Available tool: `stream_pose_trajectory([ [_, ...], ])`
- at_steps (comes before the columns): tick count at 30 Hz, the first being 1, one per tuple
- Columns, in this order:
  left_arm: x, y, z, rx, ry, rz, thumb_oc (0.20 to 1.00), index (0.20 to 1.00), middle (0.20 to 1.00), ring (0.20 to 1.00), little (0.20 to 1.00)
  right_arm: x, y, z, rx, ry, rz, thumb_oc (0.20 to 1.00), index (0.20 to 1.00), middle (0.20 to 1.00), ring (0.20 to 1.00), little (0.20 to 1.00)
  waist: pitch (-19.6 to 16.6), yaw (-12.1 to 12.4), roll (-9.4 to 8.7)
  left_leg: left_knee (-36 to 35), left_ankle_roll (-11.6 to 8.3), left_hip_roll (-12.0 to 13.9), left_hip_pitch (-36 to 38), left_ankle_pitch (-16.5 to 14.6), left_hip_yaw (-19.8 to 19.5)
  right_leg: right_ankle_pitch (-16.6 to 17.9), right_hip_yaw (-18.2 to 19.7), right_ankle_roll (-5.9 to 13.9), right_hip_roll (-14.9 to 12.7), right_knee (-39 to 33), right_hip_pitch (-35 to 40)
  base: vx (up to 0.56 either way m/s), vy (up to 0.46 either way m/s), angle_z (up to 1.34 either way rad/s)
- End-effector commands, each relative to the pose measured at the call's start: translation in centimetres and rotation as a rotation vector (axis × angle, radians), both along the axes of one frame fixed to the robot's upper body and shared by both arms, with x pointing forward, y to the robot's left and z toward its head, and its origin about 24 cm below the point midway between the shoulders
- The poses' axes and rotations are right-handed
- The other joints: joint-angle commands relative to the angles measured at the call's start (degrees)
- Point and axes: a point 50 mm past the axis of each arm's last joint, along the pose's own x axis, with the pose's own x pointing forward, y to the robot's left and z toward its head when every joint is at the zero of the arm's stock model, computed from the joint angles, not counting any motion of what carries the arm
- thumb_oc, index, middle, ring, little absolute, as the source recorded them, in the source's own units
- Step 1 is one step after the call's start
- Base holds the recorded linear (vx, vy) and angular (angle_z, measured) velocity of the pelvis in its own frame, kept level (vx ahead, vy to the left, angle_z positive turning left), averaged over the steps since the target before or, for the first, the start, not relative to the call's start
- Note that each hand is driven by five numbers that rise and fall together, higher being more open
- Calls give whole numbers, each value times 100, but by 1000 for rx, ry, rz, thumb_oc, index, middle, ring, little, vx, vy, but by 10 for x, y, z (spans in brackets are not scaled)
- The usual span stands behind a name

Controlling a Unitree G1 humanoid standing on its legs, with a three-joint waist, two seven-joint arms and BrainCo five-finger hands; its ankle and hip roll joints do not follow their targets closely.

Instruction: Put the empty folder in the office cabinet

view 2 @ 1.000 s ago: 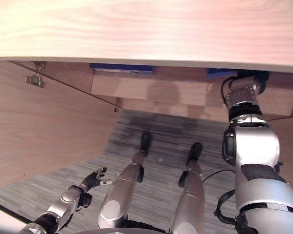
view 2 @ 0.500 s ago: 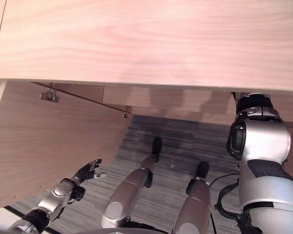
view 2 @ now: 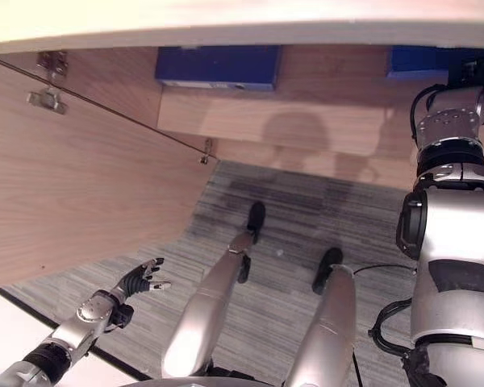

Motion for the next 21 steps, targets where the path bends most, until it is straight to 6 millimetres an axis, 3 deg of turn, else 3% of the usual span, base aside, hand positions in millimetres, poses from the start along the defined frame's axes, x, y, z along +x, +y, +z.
stream_pose_trajectory([
  [1, 5, 9, 7, 21, -22, -7, 1000, 1000, 1000, 1000, 1000, -19, -5, 64, -190, -167, -36, 200, 200, 200, 200, 200, 38, 41, -54, 1042, -218, 255, -3, -1413, -225, -262, 308, 560, -151, -317, 408, 9, -11, 9],
  [9, 9, 14, 14, -4, -58, 42, 1000, 1000, 1000, 1000, 1000, -21, -4, 68, -164, -203, -50, 200, 200, 200, 200, 200, 47, 43, 1, 1620, -154, 97, -646, -1665, -221, -531, 437, 476, -222, 332, -234, 26, -20, 8],
  [15, 8, 17, 14, 6, -58, 51, 1000, 1000, 1000, 1000, 1000, -19, 0, 69, -171, -215, -34, 200, 200, 200, 200, 200, 25, 33, 3, 1748, -106, 29, -799, -1739, -198, -579, 499, 450, -248, 455, -362, 16, -6, 2],
  [21, 9, 19, 15, 23, -56, 42, 1000, 1000, 1000, 1000, 1000, -21, 5, 84, -188, -234, -25, 200, 200, 200, 200, 200, -31, 36, -7, 1674, -73, -39, -717, -1762, -148, -544, 515, 456, -261, 379, -275, 18, 6, 3],
])
